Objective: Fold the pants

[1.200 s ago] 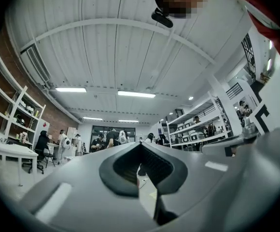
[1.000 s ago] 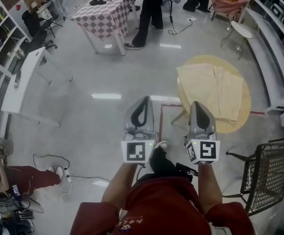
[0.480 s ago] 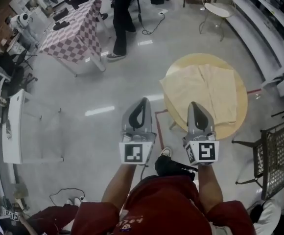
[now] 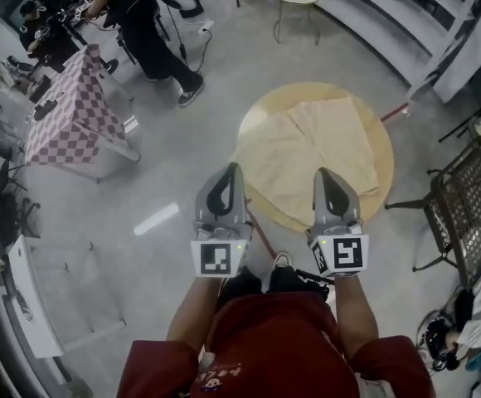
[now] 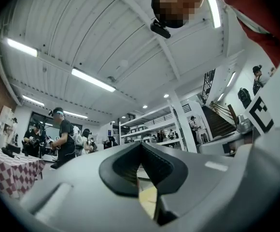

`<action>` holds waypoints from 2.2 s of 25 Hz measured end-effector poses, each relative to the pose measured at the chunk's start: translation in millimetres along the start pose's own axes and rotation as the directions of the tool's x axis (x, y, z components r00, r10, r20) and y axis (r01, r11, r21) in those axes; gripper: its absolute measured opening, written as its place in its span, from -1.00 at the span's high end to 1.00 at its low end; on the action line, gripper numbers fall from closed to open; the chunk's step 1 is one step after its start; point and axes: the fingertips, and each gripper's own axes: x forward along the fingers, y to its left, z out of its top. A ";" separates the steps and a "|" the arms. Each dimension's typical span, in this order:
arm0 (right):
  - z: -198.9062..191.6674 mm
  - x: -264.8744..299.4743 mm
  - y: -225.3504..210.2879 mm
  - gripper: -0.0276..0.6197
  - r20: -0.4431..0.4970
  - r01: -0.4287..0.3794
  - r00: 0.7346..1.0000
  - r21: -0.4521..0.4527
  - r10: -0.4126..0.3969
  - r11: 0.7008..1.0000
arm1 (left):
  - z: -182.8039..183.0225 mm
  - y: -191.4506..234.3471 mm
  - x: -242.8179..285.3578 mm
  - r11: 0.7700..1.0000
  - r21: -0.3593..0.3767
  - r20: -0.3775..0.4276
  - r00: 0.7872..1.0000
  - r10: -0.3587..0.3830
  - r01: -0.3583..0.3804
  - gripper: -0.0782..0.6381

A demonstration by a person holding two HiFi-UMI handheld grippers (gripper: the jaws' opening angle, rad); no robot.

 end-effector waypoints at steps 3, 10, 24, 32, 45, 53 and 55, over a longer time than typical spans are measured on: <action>-1.7 3.1 -22.2 0.91 -0.002 0.091 0.996 -0.001 -0.091 0.996 | -9.5 -3.2 24.9 0.997 -0.019 0.011 0.997 -0.080 0.080 0.76; -8.0 9.0 -42.6 0.91 -0.019 0.305 0.952 -0.018 -0.305 0.952 | -32.8 -3.4 73.1 0.959 -0.079 0.029 0.962 -0.272 0.274 0.76; -25.8 19.8 -23.1 0.91 -0.054 0.506 0.859 -0.069 -0.510 0.860 | -74.6 21.0 101.0 0.866 -0.109 0.028 0.873 -0.488 0.488 0.76; -49.4 21.9 6.8 0.91 -0.110 0.506 0.847 -0.132 -0.520 0.852 | -110.2 20.5 85.1 0.747 0.161 -0.075 0.762 -0.643 0.645 0.76; -161.0 4.8 38.1 0.58 -0.467 0.287 0.793 -0.281 -0.392 0.916 | -243.5 -1.6 29.8 0.328 0.264 -0.512 0.420 -0.750 0.907 0.28; -243.2 -41.6 34.6 0.45 -0.745 -0.001 0.591 -0.385 -0.310 0.923 | -320.5 1.4 1.6 0.019 0.242 -0.749 0.200 -0.631 0.970 0.13; -260.4 -51.8 31.7 0.45 -0.797 -0.097 0.529 -0.398 -0.291 0.912 | -334.5 1.4 -3.8 -0.045 0.220 -0.796 0.152 -0.586 0.974 0.08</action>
